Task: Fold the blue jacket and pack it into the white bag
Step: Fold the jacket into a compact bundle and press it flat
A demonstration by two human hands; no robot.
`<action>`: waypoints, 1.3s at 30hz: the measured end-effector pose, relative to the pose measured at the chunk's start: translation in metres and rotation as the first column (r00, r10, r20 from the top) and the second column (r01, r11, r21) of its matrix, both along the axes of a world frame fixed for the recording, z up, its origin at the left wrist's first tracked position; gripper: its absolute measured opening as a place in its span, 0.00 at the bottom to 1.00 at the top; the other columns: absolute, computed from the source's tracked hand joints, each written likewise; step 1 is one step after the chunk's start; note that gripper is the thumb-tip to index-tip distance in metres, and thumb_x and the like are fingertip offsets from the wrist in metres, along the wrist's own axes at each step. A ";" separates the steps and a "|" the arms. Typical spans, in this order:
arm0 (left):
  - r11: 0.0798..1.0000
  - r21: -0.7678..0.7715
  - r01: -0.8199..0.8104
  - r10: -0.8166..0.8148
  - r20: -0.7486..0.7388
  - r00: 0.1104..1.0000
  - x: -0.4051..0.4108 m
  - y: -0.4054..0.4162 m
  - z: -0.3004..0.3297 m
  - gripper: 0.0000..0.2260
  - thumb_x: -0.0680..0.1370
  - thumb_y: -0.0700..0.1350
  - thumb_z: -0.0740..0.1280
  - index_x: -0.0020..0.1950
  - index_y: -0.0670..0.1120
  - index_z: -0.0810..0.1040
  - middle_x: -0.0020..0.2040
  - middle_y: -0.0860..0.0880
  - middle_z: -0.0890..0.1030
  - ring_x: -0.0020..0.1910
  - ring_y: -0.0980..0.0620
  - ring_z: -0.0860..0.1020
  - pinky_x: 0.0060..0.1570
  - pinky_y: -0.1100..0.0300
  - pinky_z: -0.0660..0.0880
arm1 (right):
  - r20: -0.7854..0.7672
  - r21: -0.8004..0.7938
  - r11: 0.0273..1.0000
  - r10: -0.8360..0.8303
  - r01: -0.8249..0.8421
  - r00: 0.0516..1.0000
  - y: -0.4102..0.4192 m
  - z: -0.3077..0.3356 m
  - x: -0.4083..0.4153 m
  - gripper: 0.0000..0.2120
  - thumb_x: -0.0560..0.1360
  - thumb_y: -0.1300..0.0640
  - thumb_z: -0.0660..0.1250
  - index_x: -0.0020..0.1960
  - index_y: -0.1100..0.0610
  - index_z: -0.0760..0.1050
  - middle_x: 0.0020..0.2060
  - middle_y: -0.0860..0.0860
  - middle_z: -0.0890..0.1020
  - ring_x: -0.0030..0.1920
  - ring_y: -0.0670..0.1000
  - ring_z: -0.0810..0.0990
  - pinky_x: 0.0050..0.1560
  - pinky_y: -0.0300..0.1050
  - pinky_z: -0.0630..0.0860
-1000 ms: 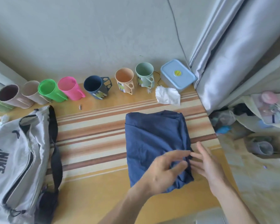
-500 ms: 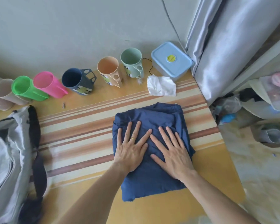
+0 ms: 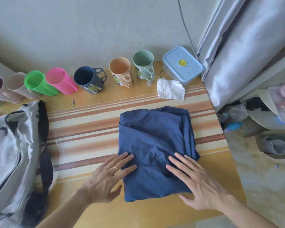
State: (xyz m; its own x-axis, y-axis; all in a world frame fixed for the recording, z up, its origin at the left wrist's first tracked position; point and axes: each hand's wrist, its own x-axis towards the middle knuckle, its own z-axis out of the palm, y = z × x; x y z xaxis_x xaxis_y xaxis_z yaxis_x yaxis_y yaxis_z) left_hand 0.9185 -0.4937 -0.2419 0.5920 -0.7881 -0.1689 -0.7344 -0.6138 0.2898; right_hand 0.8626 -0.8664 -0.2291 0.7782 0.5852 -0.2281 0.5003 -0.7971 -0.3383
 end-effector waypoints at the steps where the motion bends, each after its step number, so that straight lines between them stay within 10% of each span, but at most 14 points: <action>1: 1.000 0.029 0.003 -0.002 -0.017 1.000 0.000 0.000 -0.006 0.36 0.73 0.55 0.69 0.81 0.53 0.64 0.83 0.46 0.60 0.82 0.46 0.58 0.77 0.45 0.64 | -0.021 -0.061 0.998 0.009 -0.011 1.000 -0.005 -0.005 0.003 0.46 0.71 0.40 0.66 0.83 0.49 0.50 0.83 0.49 0.50 0.83 0.52 0.46 0.80 0.54 0.53; 5: 0.998 -0.024 -0.056 0.056 -0.008 0.998 0.009 -0.012 -0.023 0.29 0.75 0.54 0.70 0.76 0.54 0.72 0.80 0.46 0.66 0.80 0.45 0.64 0.77 0.43 0.64 | -0.035 -0.098 0.995 0.016 -0.019 0.999 -0.012 -0.023 0.019 0.38 0.72 0.38 0.68 0.78 0.49 0.65 0.82 0.49 0.59 0.82 0.51 0.54 0.79 0.50 0.55; 8: 0.941 -0.189 -0.282 0.267 -0.098 0.959 0.011 -0.027 -0.013 0.17 0.75 0.50 0.69 0.64 0.54 0.81 0.71 0.52 0.78 0.72 0.51 0.75 0.70 0.44 0.72 | -0.112 0.117 0.976 -0.173 0.186 0.979 -0.008 -0.010 0.037 0.19 0.72 0.46 0.70 0.62 0.50 0.80 0.66 0.48 0.81 0.70 0.46 0.76 0.67 0.51 0.75; 10: 0.767 -0.240 -0.595 0.494 -0.371 0.787 0.016 -0.039 0.008 0.07 0.79 0.54 0.67 0.52 0.54 0.83 0.55 0.59 0.85 0.54 0.63 0.81 0.54 0.56 0.77 | -0.291 0.240 0.858 -0.383 0.454 0.877 -0.002 0.017 0.062 0.03 0.71 0.48 0.68 0.43 0.45 0.79 0.42 0.47 0.87 0.44 0.43 0.84 0.44 0.49 0.79; 12: 0.486 -0.113 -0.867 0.654 -0.612 0.446 0.031 -0.050 0.022 0.16 0.79 0.58 0.67 0.40 0.47 0.81 0.37 0.57 0.85 0.37 0.60 0.81 0.37 0.61 0.74 | -0.358 0.279 0.715 -0.542 0.641 0.760 0.003 0.031 0.095 0.07 0.73 0.49 0.71 0.39 0.49 0.77 0.32 0.48 0.83 0.34 0.47 0.81 0.36 0.50 0.75; 16: 0.149 0.013 -0.989 0.790 -0.603 0.111 0.071 -0.071 0.031 0.27 0.78 0.64 0.66 0.33 0.42 0.70 0.30 0.46 0.76 0.32 0.44 0.74 0.32 0.53 0.68 | -0.066 0.340 0.532 -0.809 0.775 0.584 0.029 0.035 0.142 0.15 0.78 0.48 0.70 0.61 0.53 0.76 0.50 0.51 0.84 0.51 0.54 0.81 0.49 0.47 0.74; 18: 0.079 0.008 -0.997 0.834 -0.548 0.062 0.086 -0.082 0.029 0.26 0.79 0.64 0.64 0.35 0.42 0.70 0.32 0.47 0.76 0.34 0.43 0.74 0.35 0.52 0.70 | 0.216 0.379 0.663 -0.742 0.646 0.635 0.052 0.027 0.147 0.19 0.81 0.50 0.65 0.68 0.57 0.74 0.63 0.56 0.79 0.63 0.59 0.77 0.63 0.53 0.73; 21: 0.053 -0.026 -0.998 0.914 -0.401 0.059 0.094 -0.097 0.019 0.23 0.80 0.64 0.60 0.46 0.43 0.73 0.41 0.43 0.81 0.43 0.38 0.79 0.43 0.47 0.78 | 0.334 0.168 0.892 -0.453 0.420 0.827 0.082 0.008 0.147 0.23 0.83 0.45 0.59 0.75 0.52 0.71 0.76 0.58 0.69 0.77 0.63 0.64 0.76 0.63 0.60; 24: 0.062 -0.172 -0.983 0.970 -0.220 0.100 0.096 -0.105 0.014 0.20 0.80 0.60 0.63 0.63 0.46 0.68 0.56 0.42 0.80 0.54 0.35 0.78 0.50 0.44 0.76 | 0.220 -0.066 0.918 -0.370 0.392 0.903 0.090 -0.021 0.151 0.27 0.83 0.38 0.52 0.80 0.45 0.62 0.82 0.55 0.58 0.82 0.61 0.51 0.79 0.67 0.50; 29: 0.771 -0.133 -0.622 0.636 0.204 0.744 0.094 -0.097 -0.023 0.25 0.84 0.59 0.58 0.80 0.57 0.64 0.84 0.45 0.58 0.83 0.41 0.52 0.77 0.39 0.56 | 0.173 -0.152 0.878 -0.428 0.453 0.887 0.083 -0.053 0.161 0.30 0.82 0.35 0.46 0.82 0.42 0.53 0.83 0.53 0.51 0.83 0.60 0.45 0.79 0.67 0.48; 39: 0.654 -0.096 -0.750 0.753 -0.011 0.658 0.094 -0.092 -0.028 0.31 0.81 0.63 0.59 0.82 0.57 0.58 0.85 0.47 0.48 0.83 0.43 0.48 0.76 0.41 0.63 | 0.166 -0.163 0.874 -0.433 0.458 0.886 0.086 -0.052 0.165 0.31 0.83 0.34 0.44 0.82 0.42 0.48 0.83 0.52 0.48 0.83 0.58 0.42 0.79 0.66 0.48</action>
